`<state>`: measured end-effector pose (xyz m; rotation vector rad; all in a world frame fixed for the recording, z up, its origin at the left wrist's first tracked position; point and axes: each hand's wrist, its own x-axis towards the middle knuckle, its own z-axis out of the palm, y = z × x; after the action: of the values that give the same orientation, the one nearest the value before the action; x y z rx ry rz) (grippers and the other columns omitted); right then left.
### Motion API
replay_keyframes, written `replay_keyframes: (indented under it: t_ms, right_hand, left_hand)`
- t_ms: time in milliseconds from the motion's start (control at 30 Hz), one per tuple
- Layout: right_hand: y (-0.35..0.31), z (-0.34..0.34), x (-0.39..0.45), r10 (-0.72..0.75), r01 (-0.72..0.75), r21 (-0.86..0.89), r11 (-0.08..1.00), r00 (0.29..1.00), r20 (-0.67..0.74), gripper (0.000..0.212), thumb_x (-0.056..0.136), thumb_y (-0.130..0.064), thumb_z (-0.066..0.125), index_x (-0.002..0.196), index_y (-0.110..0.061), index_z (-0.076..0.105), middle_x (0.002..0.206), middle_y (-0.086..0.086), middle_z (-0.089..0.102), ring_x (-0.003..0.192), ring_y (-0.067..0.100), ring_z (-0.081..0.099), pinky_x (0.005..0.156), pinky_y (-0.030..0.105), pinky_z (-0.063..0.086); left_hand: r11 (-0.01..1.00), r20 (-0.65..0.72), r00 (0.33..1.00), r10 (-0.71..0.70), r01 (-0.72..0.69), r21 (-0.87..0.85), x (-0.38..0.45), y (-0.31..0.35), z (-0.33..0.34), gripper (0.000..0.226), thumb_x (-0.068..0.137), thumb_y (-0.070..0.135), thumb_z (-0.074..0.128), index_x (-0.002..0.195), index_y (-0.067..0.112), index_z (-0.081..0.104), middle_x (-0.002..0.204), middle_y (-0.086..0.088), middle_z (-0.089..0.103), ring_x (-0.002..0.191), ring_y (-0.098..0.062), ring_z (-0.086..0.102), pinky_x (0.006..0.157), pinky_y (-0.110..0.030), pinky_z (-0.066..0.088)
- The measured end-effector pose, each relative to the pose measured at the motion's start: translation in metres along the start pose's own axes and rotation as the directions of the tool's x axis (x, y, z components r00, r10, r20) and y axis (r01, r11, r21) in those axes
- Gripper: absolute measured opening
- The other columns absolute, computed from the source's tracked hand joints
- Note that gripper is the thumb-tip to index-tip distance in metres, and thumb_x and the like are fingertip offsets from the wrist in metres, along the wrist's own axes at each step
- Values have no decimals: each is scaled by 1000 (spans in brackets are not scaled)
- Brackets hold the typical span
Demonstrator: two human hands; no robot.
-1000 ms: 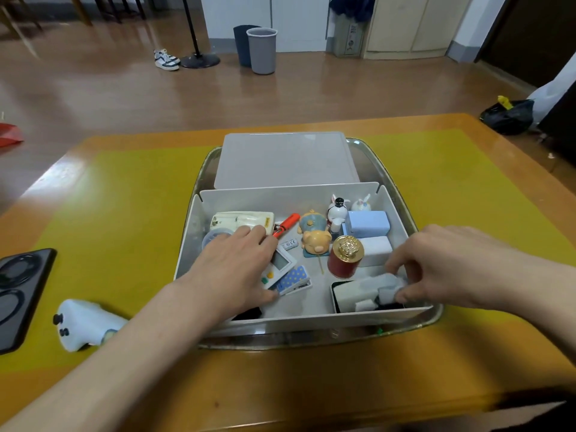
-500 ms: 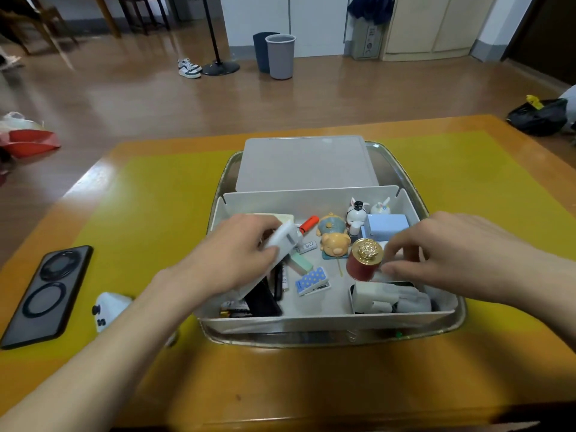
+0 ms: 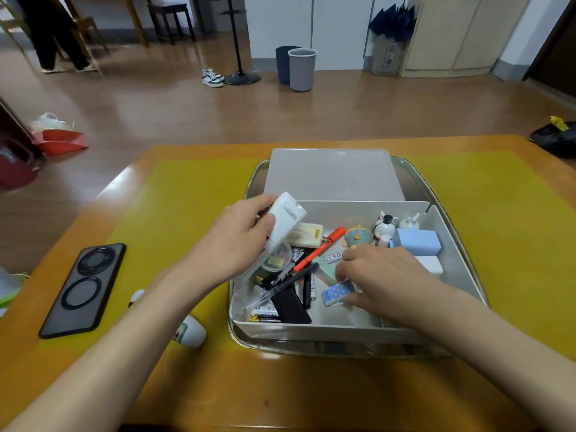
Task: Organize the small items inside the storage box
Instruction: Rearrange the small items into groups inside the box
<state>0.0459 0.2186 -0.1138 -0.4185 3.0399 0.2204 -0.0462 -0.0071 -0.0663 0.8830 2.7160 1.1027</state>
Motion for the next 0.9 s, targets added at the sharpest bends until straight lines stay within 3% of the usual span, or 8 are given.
replay_keyframes:
  t_ms: [133, 233, 300, 400, 467, 667, 767, 900]
  right_hand:
    - [1, -3, 0, 24, -23, 60, 998, 999, -32, 23, 91, -51, 61, 100, -30, 63, 104, -11, 58, 107, 16, 54, 57, 32, 28]
    - [14, -19, -13, 98, -71, 252, 965, 991, -93, 20, 89, -52, 60, 95, -33, 59, 94, -17, 57, 99, 10, 53, 63, 33, 39]
    - [28, -34, -26, 204, -138, 408, 903, 971, -124, 19, 86, -52, 65, 92, -36, 60, 85, -21, 59, 87, 2, 55, 66, 34, 43]
    - [49, -49, -43, 348, -195, 634, 748, 929, -124, 15, 81, -42, 76, 88, -33, 66, 76, -17, 67, 75, -1, 60, 64, 23, 42]
    - [58, -52, -50, 400, -197, 720, 665, 908, -121, 16, 77, -35, 81, 84, -27, 69, 76, -13, 71, 75, 1, 63, 65, 21, 44]
    - [71, -46, -70, 457, -242, 789, 564, 888, -54, 21, 74, -29, 83, 77, -21, 63, 75, 1, 74, 71, 22, 68, 68, 46, 53]
    - [75, -40, -81, 459, -271, 769, 579, 888, -33, 22, 73, -31, 82, 76, -23, 62, 74, -2, 74, 68, 22, 68, 68, 51, 55]
    - [77, -37, -92, 442, -266, 766, 585, 897, -26, 20, 74, -32, 81, 78, -24, 63, 72, -5, 74, 66, 20, 68, 67, 52, 55]
  left_hand:
    - [994, 36, 999, -28, 32, -104, -4, -1, 4, 35, 105, 15, 38, 121, 37, 61, 109, 4, 69, 96, -16, 62, 84, -39, 49]
    - [989, 60, 997, -43, 51, -140, -6, -2, 9, 34, 106, 16, 34, 115, 27, 65, 100, 1, 71, 83, -8, 61, 67, -21, 46]
    - [992, 86, 993, -77, 85, -90, -6, -2, 13, 31, 105, 29, 36, 106, 19, 66, 90, 0, 69, 76, -15, 58, 62, -28, 43]
    - [990, 144, 981, -132, 136, -19, -5, 0, 19, 38, 88, 61, 55, 110, 31, 63, 98, 16, 65, 86, -3, 59, 73, -30, 48]
    - [993, 178, 978, -111, 104, 46, -7, 6, 26, 49, 72, 56, 71, 116, 35, 60, 99, 21, 62, 87, 0, 58, 75, -29, 51]
    - [983, 232, 970, 75, -111, 146, -7, 20, 49, 34, 73, 43, 60, 103, 29, 59, 95, 11, 65, 87, -12, 58, 73, -43, 50]
    - [968, 288, 955, 75, -139, 210, -4, 25, 62, 23, 85, 51, 58, 99, 33, 57, 84, 13, 59, 78, -5, 54, 64, -31, 45]
    - [984, 375, 926, 38, -100, 147, -1, 37, 79, 27, 97, 47, 41, 90, 26, 55, 82, 4, 62, 76, -14, 58, 69, -43, 50]
